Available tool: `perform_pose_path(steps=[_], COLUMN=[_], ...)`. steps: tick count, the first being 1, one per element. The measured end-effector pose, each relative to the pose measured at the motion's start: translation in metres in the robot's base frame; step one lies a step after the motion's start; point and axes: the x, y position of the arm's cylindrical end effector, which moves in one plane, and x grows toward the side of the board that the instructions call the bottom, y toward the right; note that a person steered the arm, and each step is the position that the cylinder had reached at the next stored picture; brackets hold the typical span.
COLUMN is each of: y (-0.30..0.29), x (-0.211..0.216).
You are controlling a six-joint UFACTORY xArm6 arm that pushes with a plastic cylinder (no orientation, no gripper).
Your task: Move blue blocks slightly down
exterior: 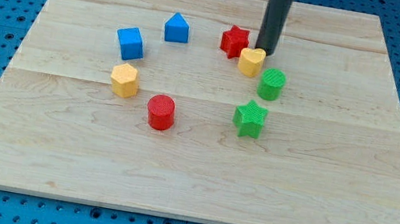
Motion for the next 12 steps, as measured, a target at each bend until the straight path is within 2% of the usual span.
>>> perform_pose_path(steps=[2,3,4,5,8,9,10,11,12], y=[-0.034,-0.020,-0.012,-0.012,-0.004,-0.080,-0.130,-0.130,-0.144], x=[-0.033,-0.062,-0.110,-0.127,-0.126,-0.125,-0.091,-0.049,-0.047])
